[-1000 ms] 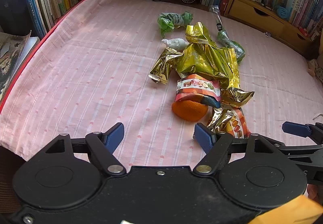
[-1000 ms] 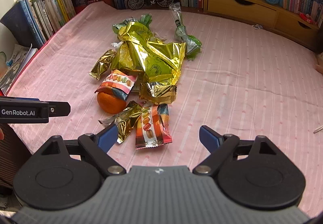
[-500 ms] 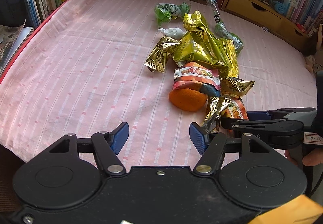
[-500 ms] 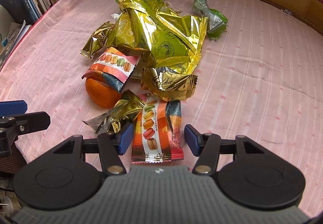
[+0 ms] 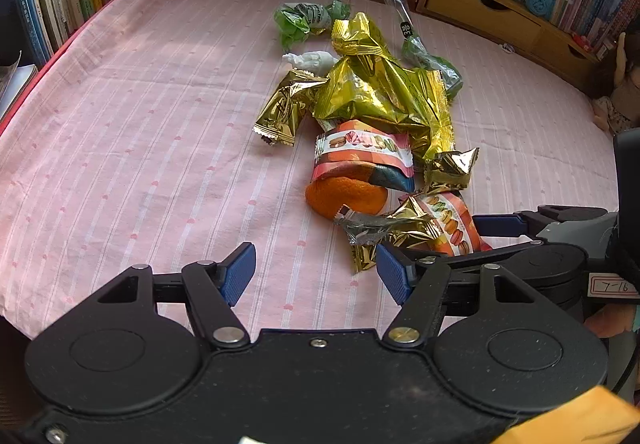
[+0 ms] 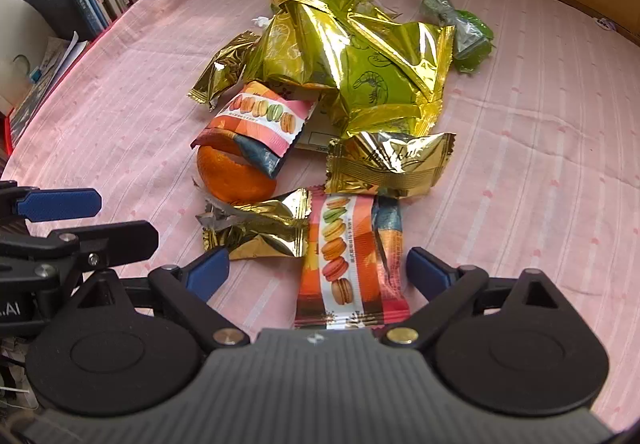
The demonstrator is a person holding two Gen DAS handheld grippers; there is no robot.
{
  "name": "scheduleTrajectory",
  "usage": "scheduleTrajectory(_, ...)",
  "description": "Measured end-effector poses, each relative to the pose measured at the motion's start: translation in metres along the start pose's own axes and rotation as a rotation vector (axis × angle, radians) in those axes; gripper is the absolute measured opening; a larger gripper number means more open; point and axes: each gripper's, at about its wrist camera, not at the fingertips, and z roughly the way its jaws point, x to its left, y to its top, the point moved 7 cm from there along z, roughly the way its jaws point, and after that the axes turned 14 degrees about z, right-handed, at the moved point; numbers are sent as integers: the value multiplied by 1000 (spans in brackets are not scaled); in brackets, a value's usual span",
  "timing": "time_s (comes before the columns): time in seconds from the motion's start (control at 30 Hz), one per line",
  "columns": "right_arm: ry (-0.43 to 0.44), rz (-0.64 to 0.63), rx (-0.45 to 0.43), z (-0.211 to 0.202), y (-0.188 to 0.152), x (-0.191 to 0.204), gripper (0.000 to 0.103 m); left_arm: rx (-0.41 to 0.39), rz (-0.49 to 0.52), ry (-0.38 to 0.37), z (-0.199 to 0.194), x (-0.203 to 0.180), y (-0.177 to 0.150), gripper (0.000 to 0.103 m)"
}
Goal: Collect trash
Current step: 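Grasp the macaron candy packet with the right tool while the left tool grasps a gold wrapper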
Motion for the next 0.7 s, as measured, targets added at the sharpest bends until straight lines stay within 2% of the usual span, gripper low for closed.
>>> scheduleTrajectory(0.07, -7, 19, -16, -4, 4, -3, 72, -2, 5, -2, 0, -1, 2, 66)
scheduleTrajectory(0.1, -4, 37, -19, -6, 5, -7, 68, -3, 8, 1, 1, -1, 3, 66)
scheduleTrajectory(0.17, -5, 65, -17, -8, 7, -14, 53, 0, 20, 1, 2, -3, 5, 66)
scheduleTrajectory(0.47, 36, 126, -32, -31, 7, -26, 44, -16, 202, 22, 10, -29, 15, 65)
scheduleTrajectory(0.7, 20, 171, -71, -52, 4, -42, 43, -19, 305, 2, 27, -56, 19, 64)
